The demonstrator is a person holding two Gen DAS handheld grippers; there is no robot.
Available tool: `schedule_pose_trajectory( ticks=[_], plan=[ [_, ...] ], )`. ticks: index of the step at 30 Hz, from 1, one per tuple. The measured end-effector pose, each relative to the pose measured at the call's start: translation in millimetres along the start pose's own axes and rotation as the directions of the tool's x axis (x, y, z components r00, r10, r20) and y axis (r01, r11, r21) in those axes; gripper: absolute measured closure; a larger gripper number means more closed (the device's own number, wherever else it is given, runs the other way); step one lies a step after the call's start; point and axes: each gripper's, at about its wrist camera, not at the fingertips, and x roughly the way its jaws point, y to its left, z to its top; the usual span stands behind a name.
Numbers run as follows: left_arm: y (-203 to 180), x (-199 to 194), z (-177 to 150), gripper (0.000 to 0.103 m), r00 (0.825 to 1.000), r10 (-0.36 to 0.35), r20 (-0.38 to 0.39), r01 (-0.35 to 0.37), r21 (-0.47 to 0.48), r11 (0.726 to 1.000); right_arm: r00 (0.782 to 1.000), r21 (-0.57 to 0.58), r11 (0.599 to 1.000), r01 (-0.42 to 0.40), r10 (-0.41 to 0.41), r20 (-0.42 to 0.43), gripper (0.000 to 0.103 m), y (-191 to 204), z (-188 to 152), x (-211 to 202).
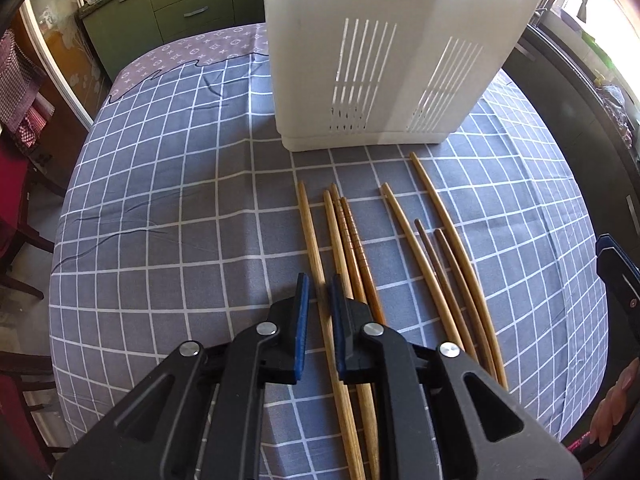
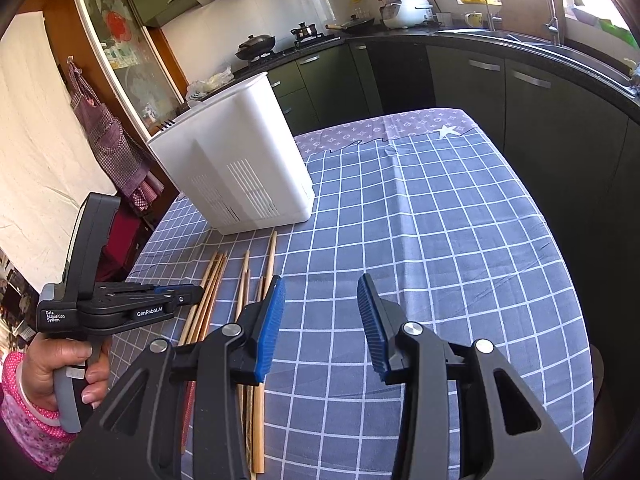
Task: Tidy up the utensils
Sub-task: 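Grasp one wooden chopstick with the left tool and lift it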
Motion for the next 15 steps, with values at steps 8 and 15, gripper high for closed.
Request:
schedule_pose_trajectory(
  ticks=[8,15],
  plan=[
    [3.6,-2.3,-2.9,0.096,1.0,-0.011,0.006,0.011,-0.002,1.0,0.997,-0.076,0.997,-0.008,0.002,-0.075,0.064,17.7,8.5,18.8],
    [17.0,-46.7,-9.8,0.096,0.987,-0.02,0.16,0.022,-0.013,1.0,0.977,-0.154,0.987,-0.048,0.014,-0.214,0.075,40.7,18.7,69.1]
  ],
)
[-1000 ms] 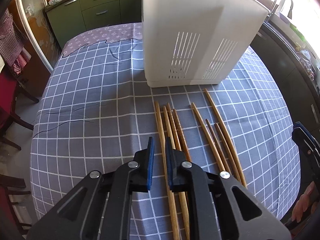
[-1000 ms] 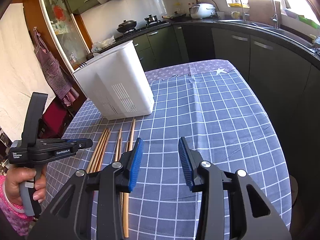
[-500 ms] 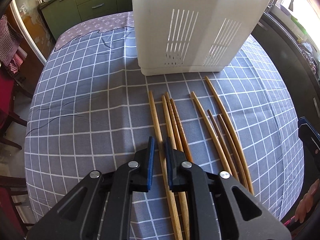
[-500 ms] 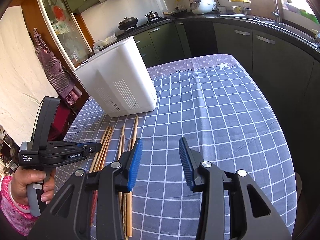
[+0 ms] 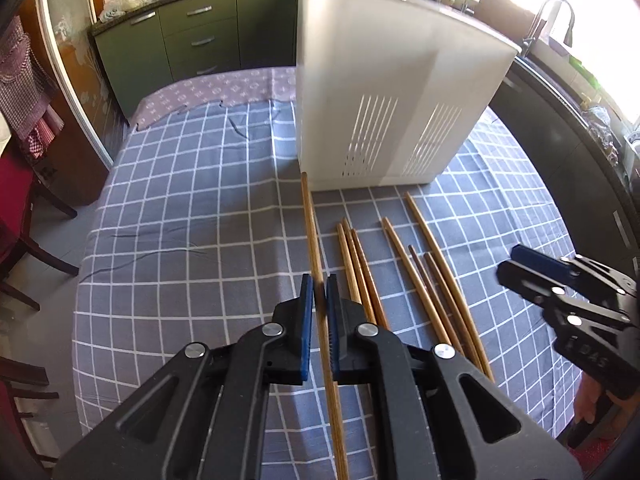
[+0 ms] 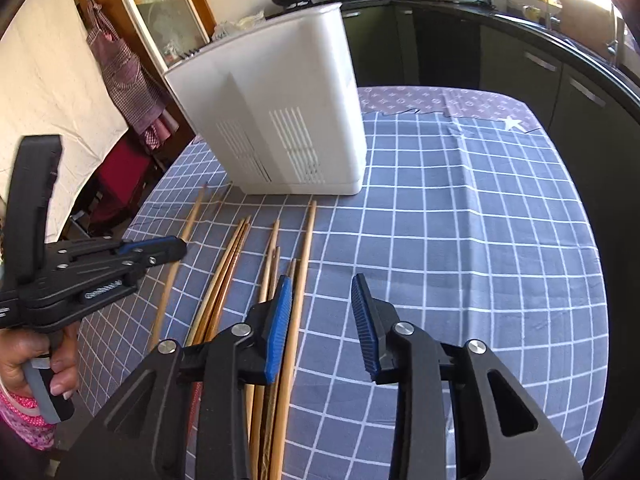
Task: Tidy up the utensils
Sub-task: 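Grasp one wooden chopstick with the left tool and lift it, then grasp a wooden chopstick with the right tool while the left tool holds its chopstick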
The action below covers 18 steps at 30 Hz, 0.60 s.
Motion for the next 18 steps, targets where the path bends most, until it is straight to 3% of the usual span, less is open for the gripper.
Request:
schedule_pose_trajectory(
  ticks=[3,12,18],
  plan=[
    [1.9,-19.8,-0.9,0.096,0.998,0.0,0.06,0.0,0.001,1.0,0.999,-0.007,1.0,0.011,-0.011,-0.032,0.083,4.9,9.5,17.3],
    [-0.3,-59.2,-7.7,0.096,0.984,-0.027,0.177,0.023,0.025,0.999,0.994,-0.026,0.999,0.039,-0.041,-0.102,0.083,17.5,27.2,51.9],
    [-0.3,-74.6,-13.7,0.097,0.977,-0.041,0.209,0.033,0.039,0.999,0.99,-0.04,0.996,0.076,-0.08,-0.117,0.083,24.3,32.0,64.1]
  ],
)
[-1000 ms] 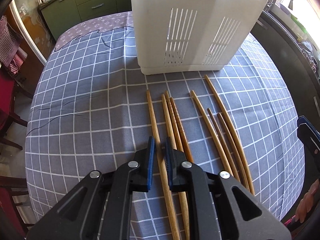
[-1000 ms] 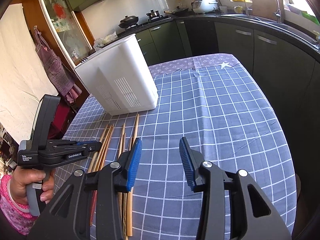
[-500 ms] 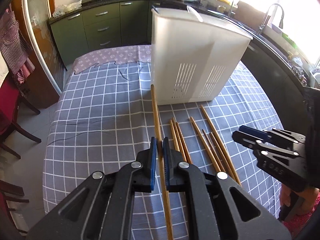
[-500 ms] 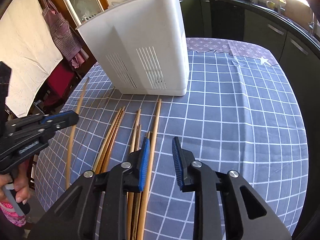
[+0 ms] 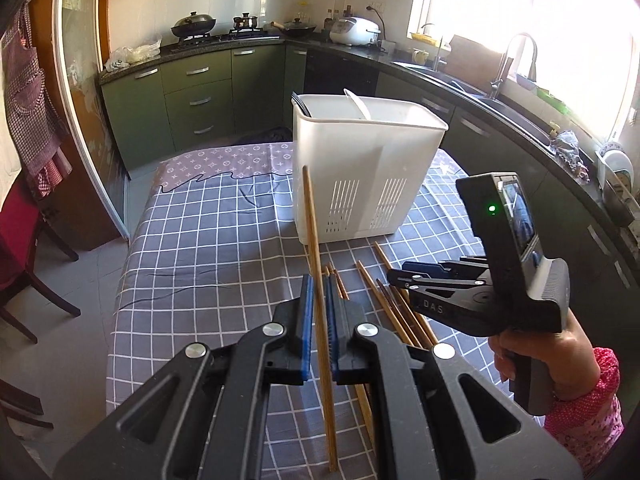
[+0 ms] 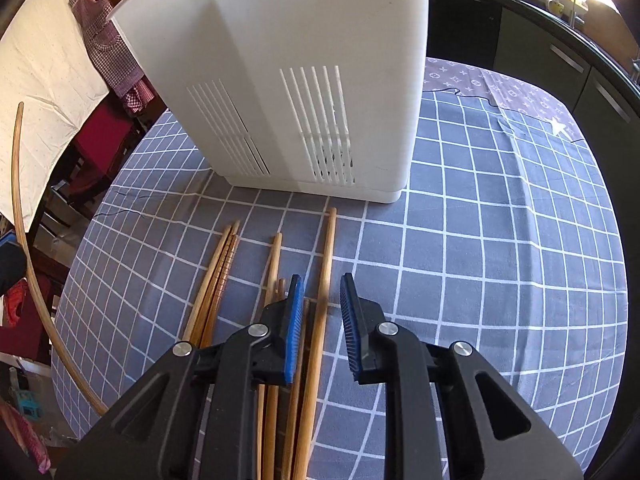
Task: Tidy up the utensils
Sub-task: 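Grasp a wooden chopstick with the right tool while the left tool holds its chopstick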
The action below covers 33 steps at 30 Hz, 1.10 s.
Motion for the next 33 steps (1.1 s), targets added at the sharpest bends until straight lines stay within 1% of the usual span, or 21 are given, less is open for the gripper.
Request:
schedule_pose_trajectory(
  ticks=[2,4,6,8,10,13,15,19,23,24,28,30,33],
  plan=[
    [0.2,-3.7,0.2,0.097,1.0,-0.002,0.008,0.002,0.001,1.0,1.0,-0.004,1.0,0.006,-0.006,-0.006,0.083,2.1,0.6,3.0],
    [-0.1,-7.1,-0.1,0.097,1.0,-0.003,0.014,0.003,0.002,1.0,1.0,-0.003,1.0,0.022,-0.022,-0.005,0.087,3.7,1.4,4.2],
    [-0.7,-9.0,-0.4,0.097,1.0,-0.003,0.017,0.003,0.007,1.0,1.0,0.001,1.0,0.027,-0.027,-0.005,0.087,4.2,2.5,4.6],
    [-1.5,-9.9,-1.2,0.097,1.0,-0.002,0.013,0.002,0.01,1.0,0.999,-0.001,0.999,0.041,-0.041,-0.002,0.092,4.8,3.6,4.6],
    [-0.9,-6.3,-0.6,0.097,1.0,0.0,-0.001,0.0,0.01,1.0,0.999,0.0,0.999,0.046,-0.046,-0.001,0.096,4.5,4.6,5.4],
    [2.5,5.1,1.2,0.096,0.999,0.003,-0.04,-0.003,-0.01,1.0,0.999,0.017,0.999,0.034,-0.034,0.004,0.096,0.4,5.0,3.6],
    [6.0,17.8,1.7,0.096,0.997,0.0,-0.083,-0.002,-0.021,1.0,0.999,0.029,0.999,0.019,-0.02,0.025,0.096,-3.8,1.4,-4.5],
    [13.9,50.8,1.8,0.095,0.984,-0.006,-0.178,-0.003,-0.049,0.999,0.995,0.071,0.997,-0.029,0.022,0.099,0.097,-22.5,-9.2,-40.5],
    [16.4,82.9,2.8,0.094,0.967,0.0,-0.254,-0.013,-0.049,0.999,0.982,0.093,0.994,-0.061,0.044,0.181,0.097,-35.8,-24.5,-82.9],
    [15.6,90.0,2.9,0.094,0.963,-0.002,-0.271,-0.011,-0.046,0.999,0.98,0.096,0.993,-0.068,0.048,0.195,0.097,-33.9,-28.5,-91.3],
    [9.9,110.8,3.1,0.094,0.95,0.029,-0.309,-0.036,-0.018,0.999,0.972,0.094,0.992,-0.084,0.06,0.228,0.097,-39.5,-40.0,-113.7],
    [8.6,117.9,3.7,0.094,0.945,0.049,-0.323,-0.056,-0.011,0.998,0.969,0.092,0.991,-0.094,0.07,0.237,0.096,-39.8,-42.9,-119.3],
    [6.6,122.5,5.7,0.094,0.941,0.061,-0.333,-0.065,-0.001,0.998,0.965,0.089,0.99,-0.106,0.081,0.248,0.096,-41.3,-44.7,-123.5]
  ],
)
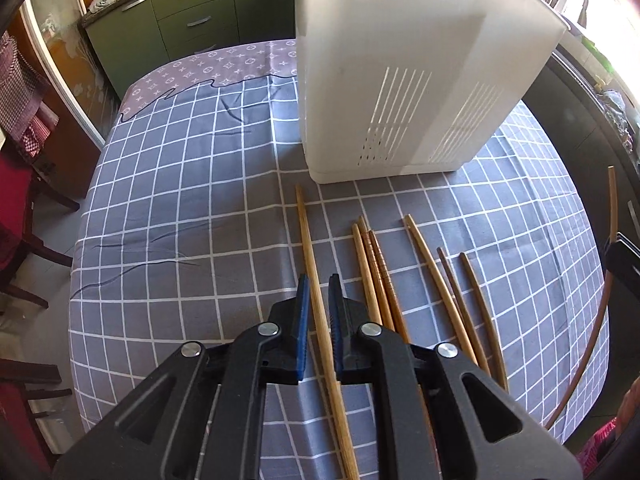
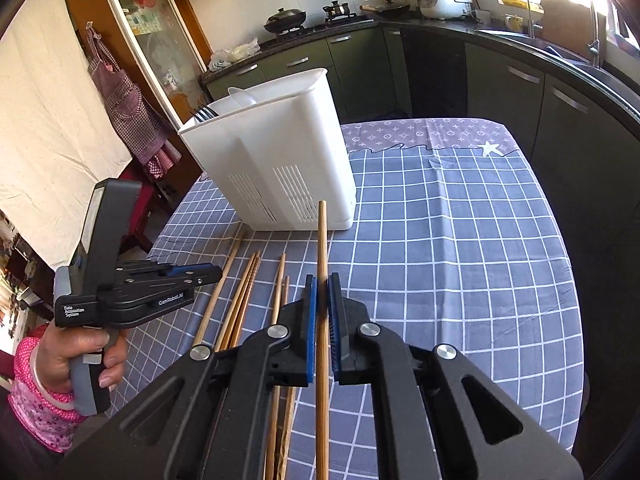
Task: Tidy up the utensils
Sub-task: 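Grasp a wooden chopstick with the right tool while the left tool holds its chopstick, then carry both chopsticks over the caddy and open both tools to drop them in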
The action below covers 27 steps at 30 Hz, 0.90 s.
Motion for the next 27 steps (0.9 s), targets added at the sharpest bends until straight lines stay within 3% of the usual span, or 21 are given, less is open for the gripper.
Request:
schedule_pose_trajectory(
  ticks=[12,19,24,27],
  plan=[
    [0.0,16.2,9.6,0.094,0.998,0.051,-0.031,-0.052,-0.013,0.999,0.999,0.005,1.0,-0.03,0.03,0.022,0.096,-0.1,-5.1,-10.3],
    [-2.2,11.7,4.6,0.097,0.999,0.032,-0.013,-0.032,-0.009,0.999,0.998,0.003,0.999,-0.043,0.043,0.048,0.096,1.9,-4.9,-22.4],
    [-0.9,-22.2,-2.8,0.097,0.997,0.015,0.079,-0.014,-0.014,1.0,0.995,-0.007,0.999,-0.05,0.051,0.081,0.096,6.2,-5.0,-38.3],
    [-2.1,-55.4,-10.1,0.097,0.986,-0.003,0.165,0.003,0.001,1.0,0.993,-0.015,0.999,-0.051,0.053,0.103,0.096,8.9,-5.3,-49.1]
  ],
)
